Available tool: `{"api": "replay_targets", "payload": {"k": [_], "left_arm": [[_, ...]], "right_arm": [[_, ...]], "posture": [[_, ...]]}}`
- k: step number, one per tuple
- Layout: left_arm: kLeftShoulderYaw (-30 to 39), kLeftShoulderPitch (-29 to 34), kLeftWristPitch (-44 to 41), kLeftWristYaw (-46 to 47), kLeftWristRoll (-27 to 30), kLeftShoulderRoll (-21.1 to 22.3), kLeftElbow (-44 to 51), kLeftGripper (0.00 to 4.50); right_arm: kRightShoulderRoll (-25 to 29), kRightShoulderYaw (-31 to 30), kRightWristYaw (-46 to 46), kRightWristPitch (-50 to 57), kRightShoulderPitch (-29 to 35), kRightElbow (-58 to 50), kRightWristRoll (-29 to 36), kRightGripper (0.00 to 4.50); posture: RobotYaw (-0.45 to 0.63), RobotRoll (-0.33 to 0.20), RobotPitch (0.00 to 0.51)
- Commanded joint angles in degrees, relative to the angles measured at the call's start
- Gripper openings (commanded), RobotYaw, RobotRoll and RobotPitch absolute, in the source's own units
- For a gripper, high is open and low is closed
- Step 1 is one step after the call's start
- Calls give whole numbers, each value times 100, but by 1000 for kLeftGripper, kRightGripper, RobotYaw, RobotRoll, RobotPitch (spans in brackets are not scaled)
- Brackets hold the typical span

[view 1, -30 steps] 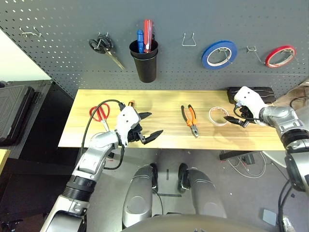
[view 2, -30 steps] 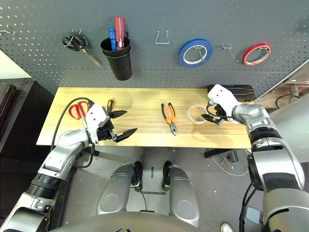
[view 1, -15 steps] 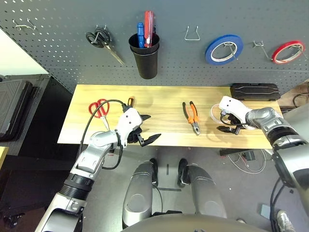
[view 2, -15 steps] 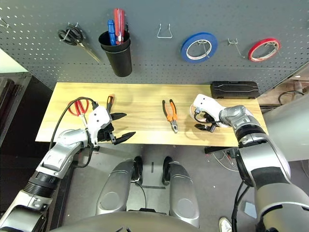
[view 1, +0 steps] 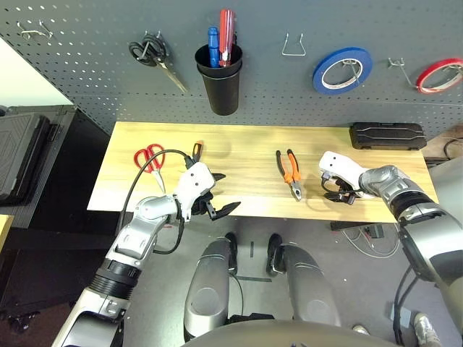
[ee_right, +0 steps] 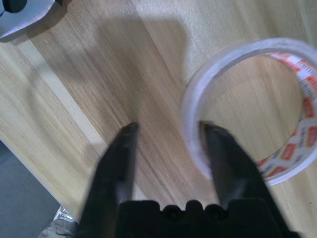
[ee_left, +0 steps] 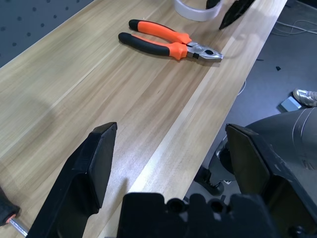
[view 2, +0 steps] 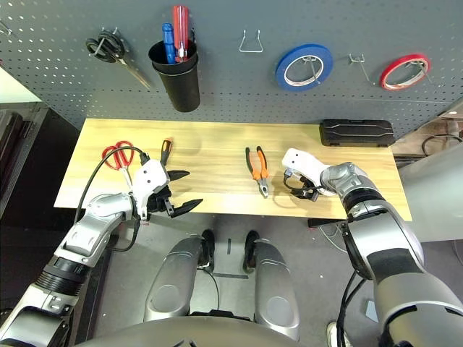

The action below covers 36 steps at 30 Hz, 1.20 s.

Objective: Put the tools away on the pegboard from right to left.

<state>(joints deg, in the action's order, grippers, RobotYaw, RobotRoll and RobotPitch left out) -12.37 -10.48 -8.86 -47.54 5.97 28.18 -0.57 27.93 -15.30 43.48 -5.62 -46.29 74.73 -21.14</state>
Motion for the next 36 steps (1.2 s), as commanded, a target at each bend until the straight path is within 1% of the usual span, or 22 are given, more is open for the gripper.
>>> {"api": "replay_targets", "payload": {"k": [1,4,6,11,14,18,20,22,25,28,32,36], "left_arm": [[-105,69,-5,-27,-91,19,60,4500],[-112,35,42,-31,-103,-14,5,4500],[-105,8,97,-37,-93,-48,-28,4500],[46,7,401,-65,107,-178,7,4500],[213,37,700,-47,248,-244,71,4500],[375,89,929,-47,436,-323,254,4500],[457,114,882,1,560,-353,423,4500],[628,149,897,53,834,-446,703,4500],[805,143,669,178,1139,-545,1040,4500],[939,137,470,218,1444,-540,1434,4500],[983,136,362,226,1589,-471,1727,4500],[885,232,350,153,1584,-377,1953,4500]], "right_arm": [[-11,54,-41,40,97,117,29,1270],[46,116,-68,7,117,93,71,48],[116,177,-123,-59,144,60,116,15],[386,224,-866,-545,285,-94,50,15],[517,295,-1411,-885,511,-207,66,15],[579,417,-1809,-1178,839,-355,184,15],[599,504,-2006,-1334,1053,-468,253,15],[609,667,-2316,-1544,1372,-654,378,15],[591,897,-2685,-1944,1724,-900,569,15],[545,1037,-2957,-2182,2044,-1140,682,15],[484,1217,-3203,-2551,2338,-1455,868,15],[427,1331,-3166,-3032,2625,-1913,1064,15]], "posture": [[262,0,298],[259,0,290],[258,0,287],[254,0,272],[254,0,257],[254,0,240],[257,0,230],[260,0,214],[262,0,199],[267,0,186],[270,0,172],[273,0,170]]}}
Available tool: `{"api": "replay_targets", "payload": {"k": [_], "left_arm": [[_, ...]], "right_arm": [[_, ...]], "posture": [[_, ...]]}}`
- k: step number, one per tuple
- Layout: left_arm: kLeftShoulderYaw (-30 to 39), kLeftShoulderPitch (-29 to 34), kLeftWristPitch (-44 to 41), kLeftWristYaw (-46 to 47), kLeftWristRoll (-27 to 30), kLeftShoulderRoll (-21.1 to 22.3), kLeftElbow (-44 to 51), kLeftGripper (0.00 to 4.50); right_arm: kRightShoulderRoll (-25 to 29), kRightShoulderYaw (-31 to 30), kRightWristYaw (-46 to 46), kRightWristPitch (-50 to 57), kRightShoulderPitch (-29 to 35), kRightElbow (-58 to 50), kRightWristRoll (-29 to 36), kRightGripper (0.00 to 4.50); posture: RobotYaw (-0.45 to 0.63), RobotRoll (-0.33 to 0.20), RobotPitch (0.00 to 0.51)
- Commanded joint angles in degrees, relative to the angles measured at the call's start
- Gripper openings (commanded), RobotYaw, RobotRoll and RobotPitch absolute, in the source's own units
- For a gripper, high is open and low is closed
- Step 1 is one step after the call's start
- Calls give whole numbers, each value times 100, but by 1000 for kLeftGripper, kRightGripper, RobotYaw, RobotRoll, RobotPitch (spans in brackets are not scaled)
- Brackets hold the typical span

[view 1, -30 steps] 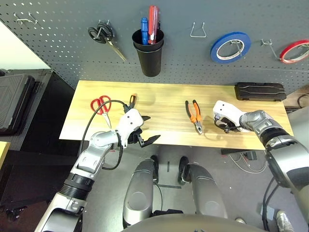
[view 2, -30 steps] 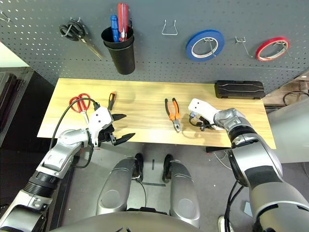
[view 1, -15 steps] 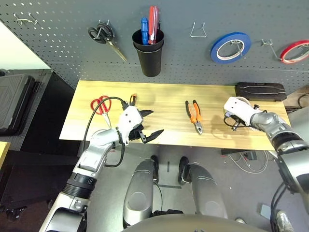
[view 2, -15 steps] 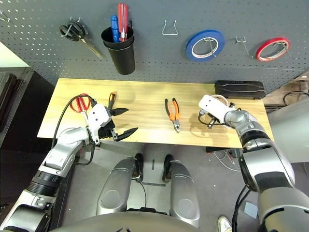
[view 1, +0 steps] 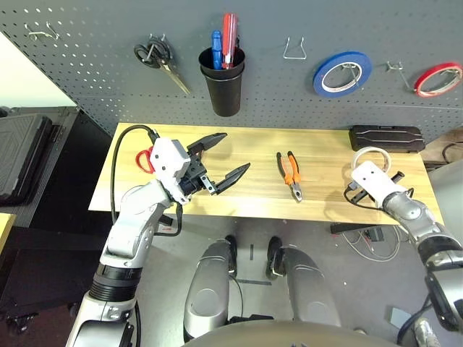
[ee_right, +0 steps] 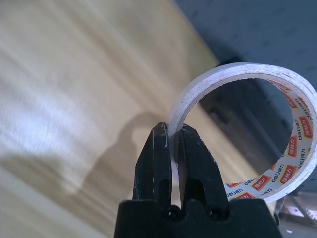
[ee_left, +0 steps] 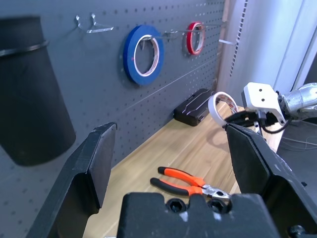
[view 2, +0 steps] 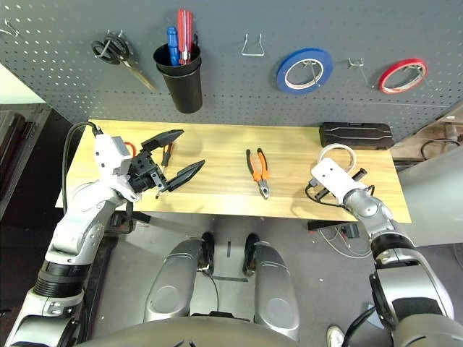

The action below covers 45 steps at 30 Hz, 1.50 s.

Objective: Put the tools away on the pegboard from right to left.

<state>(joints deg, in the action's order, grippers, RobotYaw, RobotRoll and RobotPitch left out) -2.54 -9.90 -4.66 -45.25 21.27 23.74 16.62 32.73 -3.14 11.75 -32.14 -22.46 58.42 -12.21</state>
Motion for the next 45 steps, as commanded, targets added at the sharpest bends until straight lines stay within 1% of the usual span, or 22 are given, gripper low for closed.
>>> {"api": "replay_targets", "payload": {"k": [1,3,7,12,20,31,38,41,45], "left_arm": [[-118,194,-77,-79,56,72,283,4500],[-150,224,-76,-84,43,82,349,4500],[-202,254,-66,-98,1,103,428,4500],[-239,210,-58,-101,-6,107,421,4500],[-319,81,-18,-150,-29,134,378,4500],[-468,-68,36,-292,-57,145,306,4500],[-588,-146,123,-357,-134,133,164,4500],[-620,-173,142,-391,-165,136,110,4500],[-641,-218,170,-424,-182,133,20,4500]], "right_arm": [[-84,182,9,-638,324,-412,282,15],[-130,268,89,-946,474,-679,463,15],[-177,321,318,-1204,706,-1253,713,15],[-219,335,283,-1228,795,-1848,762,15],[-309,425,-13,-1130,703,-2311,672,15],[-143,755,-773,-1308,646,-2116,289,15],[-68,879,-1048,-1349,619,-2140,235,15],[-62,931,-1100,-1334,557,-2132,211,15],[-38,1009,-1202,-1174,294,-1956,245,15]], "posture": [[272,0,171],[272,0,173],[269,0,177],[262,0,178],[254,0,176],[235,0,172],[219,0,171],[215,0,171],[208,0,172]]}}
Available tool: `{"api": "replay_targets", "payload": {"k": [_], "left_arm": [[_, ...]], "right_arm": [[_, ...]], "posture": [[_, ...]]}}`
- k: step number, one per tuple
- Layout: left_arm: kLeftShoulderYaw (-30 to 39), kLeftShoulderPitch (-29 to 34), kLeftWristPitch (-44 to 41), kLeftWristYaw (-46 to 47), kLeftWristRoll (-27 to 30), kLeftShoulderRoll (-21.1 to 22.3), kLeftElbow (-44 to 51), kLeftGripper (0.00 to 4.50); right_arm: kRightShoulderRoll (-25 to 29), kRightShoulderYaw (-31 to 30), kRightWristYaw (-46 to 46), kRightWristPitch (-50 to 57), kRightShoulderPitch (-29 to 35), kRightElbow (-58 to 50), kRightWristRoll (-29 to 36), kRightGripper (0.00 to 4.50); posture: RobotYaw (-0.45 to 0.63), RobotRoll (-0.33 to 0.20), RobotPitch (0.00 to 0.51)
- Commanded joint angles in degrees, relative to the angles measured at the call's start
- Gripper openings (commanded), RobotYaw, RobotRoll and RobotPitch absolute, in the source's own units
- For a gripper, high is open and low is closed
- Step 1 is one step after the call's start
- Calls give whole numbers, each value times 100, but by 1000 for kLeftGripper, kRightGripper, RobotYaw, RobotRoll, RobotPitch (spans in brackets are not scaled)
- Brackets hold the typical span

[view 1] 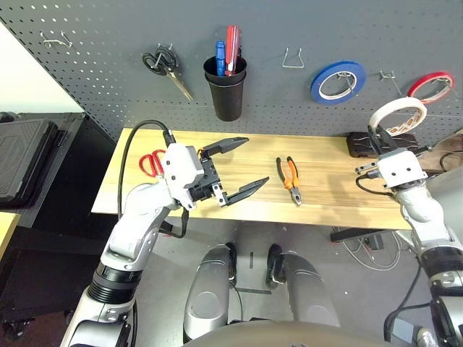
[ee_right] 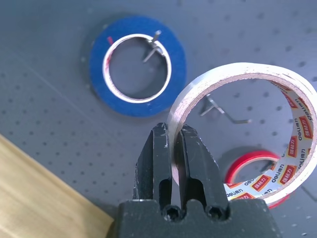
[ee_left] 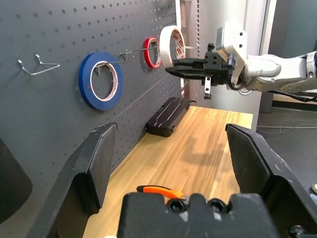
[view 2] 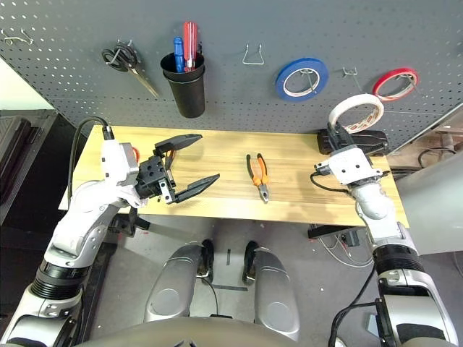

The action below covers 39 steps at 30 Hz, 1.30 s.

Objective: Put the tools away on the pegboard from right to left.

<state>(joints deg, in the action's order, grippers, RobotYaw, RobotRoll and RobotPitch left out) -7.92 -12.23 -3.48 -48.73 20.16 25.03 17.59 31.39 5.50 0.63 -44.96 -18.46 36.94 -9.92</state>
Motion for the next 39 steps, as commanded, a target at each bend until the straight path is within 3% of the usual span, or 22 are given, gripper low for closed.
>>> {"api": "replay_targets", "payload": {"k": [1,15,22,27,34,39], "left_arm": [[-102,10,55,-80,-68,4,-89,4500],[-85,-87,-49,-79,-89,38,-133,4500],[-56,-82,-132,-30,-102,67,-70,4500],[-52,-58,-166,8,-120,89,-38,4500],[-55,-34,-161,20,-128,123,-73,4500],[-81,-40,-222,-47,-226,258,-155,4500]], "right_arm": [[100,147,-96,131,-157,234,20,15],[201,-172,205,630,-2076,2301,-145,15],[105,-175,167,1170,-2611,2992,-82,15],[-41,-86,283,428,-2244,2702,174,1595],[-98,-75,603,-282,-1162,1822,420,4372],[-288,-94,1061,301,-330,1044,775,4444]], "posture": [[207,0,172],[210,0,175],[231,0,176],[237,0,177],[227,0,175],[217,0,175]]}}
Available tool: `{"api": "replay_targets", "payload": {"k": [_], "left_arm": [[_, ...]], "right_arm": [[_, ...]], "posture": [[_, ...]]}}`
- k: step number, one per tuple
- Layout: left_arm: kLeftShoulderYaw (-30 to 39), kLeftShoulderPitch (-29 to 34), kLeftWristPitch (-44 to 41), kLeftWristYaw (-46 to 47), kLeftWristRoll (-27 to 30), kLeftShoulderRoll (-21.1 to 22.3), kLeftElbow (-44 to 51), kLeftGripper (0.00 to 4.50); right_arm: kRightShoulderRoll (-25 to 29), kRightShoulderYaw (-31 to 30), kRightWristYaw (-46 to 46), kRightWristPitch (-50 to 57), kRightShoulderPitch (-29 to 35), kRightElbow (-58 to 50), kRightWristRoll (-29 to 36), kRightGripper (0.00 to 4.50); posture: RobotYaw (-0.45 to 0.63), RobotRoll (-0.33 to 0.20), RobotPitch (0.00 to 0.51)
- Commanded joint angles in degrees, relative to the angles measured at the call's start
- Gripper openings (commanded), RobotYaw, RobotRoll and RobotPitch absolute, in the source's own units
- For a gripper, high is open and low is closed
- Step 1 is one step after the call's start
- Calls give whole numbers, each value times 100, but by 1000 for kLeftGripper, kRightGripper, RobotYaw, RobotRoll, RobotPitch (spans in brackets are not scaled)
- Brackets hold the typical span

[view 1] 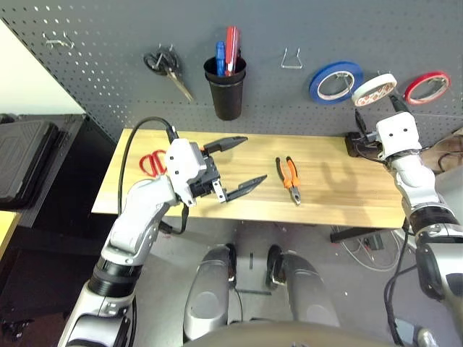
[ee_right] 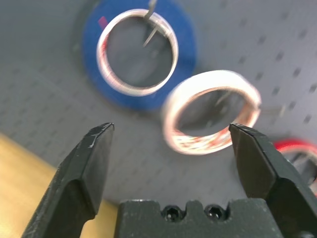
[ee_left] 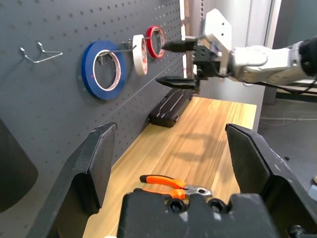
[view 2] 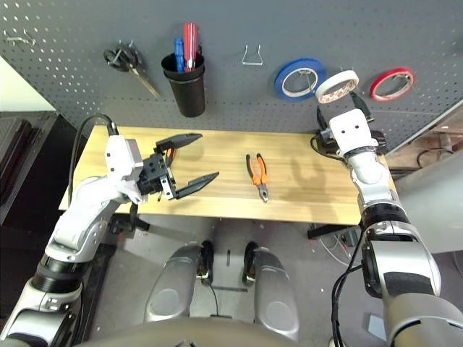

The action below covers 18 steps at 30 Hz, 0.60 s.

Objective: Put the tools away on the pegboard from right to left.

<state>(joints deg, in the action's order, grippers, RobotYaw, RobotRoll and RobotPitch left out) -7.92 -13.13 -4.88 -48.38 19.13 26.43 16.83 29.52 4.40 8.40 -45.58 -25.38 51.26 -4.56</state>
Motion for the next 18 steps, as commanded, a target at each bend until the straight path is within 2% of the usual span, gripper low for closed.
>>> {"api": "replay_targets", "payload": {"k": [1,6,12,18], "left_arm": [[-100,48,-121,-93,-170,174,-95,4500],[-234,13,-207,-141,-553,463,-269,4500],[-506,22,-254,-147,-1254,912,-631,4500],[-631,12,-321,-143,-1547,960,-756,4500]], "right_arm": [[-150,-7,394,585,517,-578,305,4444],[-408,-98,771,1886,1015,-1526,516,4444],[-640,-255,1075,4109,1316,-2779,619,4444],[-900,-404,1196,6188,1290,-3693,736,4444]], "posture": [[217,0,175],[213,0,179],[217,0,194],[220,0,213]]}}
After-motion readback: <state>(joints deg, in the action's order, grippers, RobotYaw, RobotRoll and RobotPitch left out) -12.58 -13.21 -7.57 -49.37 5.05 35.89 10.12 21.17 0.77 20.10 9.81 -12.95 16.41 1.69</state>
